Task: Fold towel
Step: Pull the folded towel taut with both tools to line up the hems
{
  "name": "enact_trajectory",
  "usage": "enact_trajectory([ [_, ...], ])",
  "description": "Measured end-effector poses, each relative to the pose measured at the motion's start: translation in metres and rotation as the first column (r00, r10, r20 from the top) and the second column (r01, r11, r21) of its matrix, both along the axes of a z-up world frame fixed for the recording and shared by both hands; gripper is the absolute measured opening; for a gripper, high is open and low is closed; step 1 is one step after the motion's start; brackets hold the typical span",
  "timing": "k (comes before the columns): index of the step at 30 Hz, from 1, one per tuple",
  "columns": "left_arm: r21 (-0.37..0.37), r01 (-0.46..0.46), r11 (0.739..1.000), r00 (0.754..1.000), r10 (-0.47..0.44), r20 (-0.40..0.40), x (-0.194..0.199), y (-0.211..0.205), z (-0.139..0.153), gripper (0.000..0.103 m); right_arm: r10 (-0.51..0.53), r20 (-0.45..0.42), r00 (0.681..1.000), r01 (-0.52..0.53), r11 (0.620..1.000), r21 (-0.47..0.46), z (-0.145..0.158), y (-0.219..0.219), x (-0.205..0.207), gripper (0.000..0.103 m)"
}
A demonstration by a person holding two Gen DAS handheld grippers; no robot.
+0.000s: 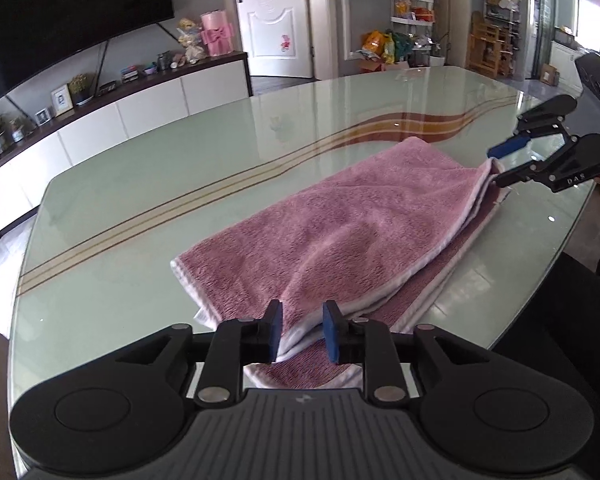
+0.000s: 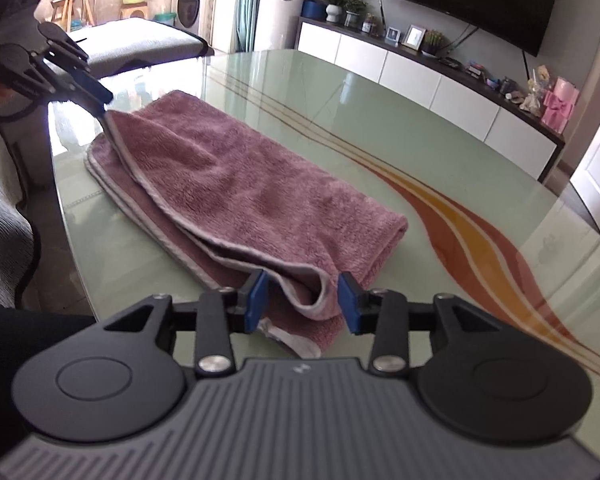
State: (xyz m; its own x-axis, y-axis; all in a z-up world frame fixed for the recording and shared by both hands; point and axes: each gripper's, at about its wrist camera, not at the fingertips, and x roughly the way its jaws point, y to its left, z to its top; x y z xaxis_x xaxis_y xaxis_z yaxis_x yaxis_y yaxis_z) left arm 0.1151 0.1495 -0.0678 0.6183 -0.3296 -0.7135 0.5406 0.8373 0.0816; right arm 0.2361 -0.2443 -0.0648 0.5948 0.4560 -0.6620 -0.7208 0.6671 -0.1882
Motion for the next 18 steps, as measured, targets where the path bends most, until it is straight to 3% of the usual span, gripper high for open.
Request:
enact_trajectory([
  [6,0.071,0.054,0.996,0.998,-0.053,-0.016,0.002,-0.013,-0.015,0.029,0.033,-0.010,0.999,-0.033,0.997,-0.070,-0.011,0.014,0.007,0.019],
  [18,0.183,0.172,0.968,0.984,-0.176,0.009,-0.010,-0.017,-0.023,0.043,0.011,-0.030,0.999,-0.013,0.998,-0.061,-0.011,0.008,0.004,0.021],
])
